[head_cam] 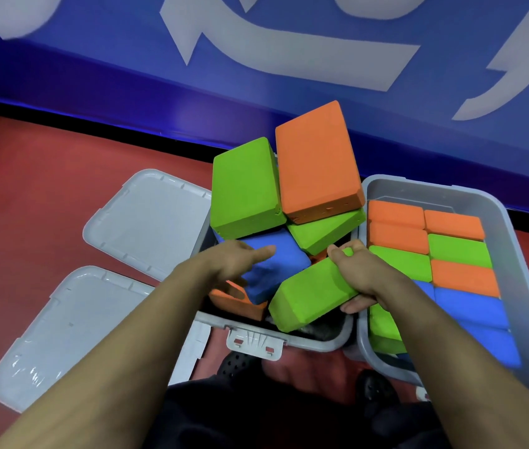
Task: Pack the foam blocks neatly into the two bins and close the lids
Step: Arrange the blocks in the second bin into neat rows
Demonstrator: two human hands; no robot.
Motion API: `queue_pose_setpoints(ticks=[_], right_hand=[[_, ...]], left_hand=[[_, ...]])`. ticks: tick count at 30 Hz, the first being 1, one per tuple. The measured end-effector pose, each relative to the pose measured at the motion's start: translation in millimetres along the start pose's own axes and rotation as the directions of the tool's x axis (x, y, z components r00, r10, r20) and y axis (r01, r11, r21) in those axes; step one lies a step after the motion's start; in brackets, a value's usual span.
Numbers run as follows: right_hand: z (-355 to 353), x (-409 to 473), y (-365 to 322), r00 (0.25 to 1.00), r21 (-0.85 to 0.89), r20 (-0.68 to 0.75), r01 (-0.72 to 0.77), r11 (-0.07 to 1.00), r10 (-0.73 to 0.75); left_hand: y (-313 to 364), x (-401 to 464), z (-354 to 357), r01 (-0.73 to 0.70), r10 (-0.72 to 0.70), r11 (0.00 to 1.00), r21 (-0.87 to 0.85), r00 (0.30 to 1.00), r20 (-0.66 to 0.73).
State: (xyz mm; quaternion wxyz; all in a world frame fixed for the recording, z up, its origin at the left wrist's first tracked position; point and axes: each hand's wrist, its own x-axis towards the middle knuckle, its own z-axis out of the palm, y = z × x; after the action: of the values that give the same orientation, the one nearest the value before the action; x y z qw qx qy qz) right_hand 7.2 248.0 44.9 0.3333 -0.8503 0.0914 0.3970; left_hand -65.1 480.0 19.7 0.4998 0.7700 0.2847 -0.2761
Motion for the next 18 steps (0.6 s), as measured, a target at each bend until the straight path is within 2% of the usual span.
queue_pose_setpoints(ticks=[3,6,8,10,12,13,16,18], right_hand=[[0.8,-1.0,3.4,1.000,0.078,-0.010,-0.003,0.997,0.004],[-1.6,-3.0,7.7,1.000,0.090,-0.006,-0.013,0.996,0.014],[-3.8,-3.3,12.8,1.000,0.013,0.005,0.000,1.000,0.000],[-8.8,-0.8,19.8,0.998,-0.226,0.011,0.069,0.972,-0.069],[-15.0,4.0,26.9,0.983,-0.508,0.018,0.166,0.845,-0.182],[-17.5,5.3,28.8,0.969,-0.596,0.025,0.213,0.775,-0.247],[-15.7,2.0,26.2,0.873,-0.660,0.204,0.457,0.596,-0.443],[-10.7,1.6,23.6,0.812,-0.633,0.296,0.561,0.533,-0.502]], left_hand=[[17.2,-26.9,31.6,0.140,-0.115,0.978,-0.154,0.980,0.163],[11.7,-29.1,57.8,0.164,-0.097,0.952,-0.258,0.962,0.254],[6.5,-22.6,62.9,0.170,-0.052,0.915,-0.367,0.949,0.310],[3.9,-19.1,61.6,0.163,-0.020,0.895,-0.415,0.944,0.328],[4.2,-18.8,60.4,0.136,0.004,0.904,-0.405,0.945,0.328],[4.7,-18.7,59.8,0.123,0.014,0.911,-0.395,0.945,0.327],[9.6,-20.0,59.1,0.103,0.030,0.915,-0.391,0.947,0.320],[11.6,-19.5,58.0,0.107,0.026,0.912,-0.397,0.949,0.313]])
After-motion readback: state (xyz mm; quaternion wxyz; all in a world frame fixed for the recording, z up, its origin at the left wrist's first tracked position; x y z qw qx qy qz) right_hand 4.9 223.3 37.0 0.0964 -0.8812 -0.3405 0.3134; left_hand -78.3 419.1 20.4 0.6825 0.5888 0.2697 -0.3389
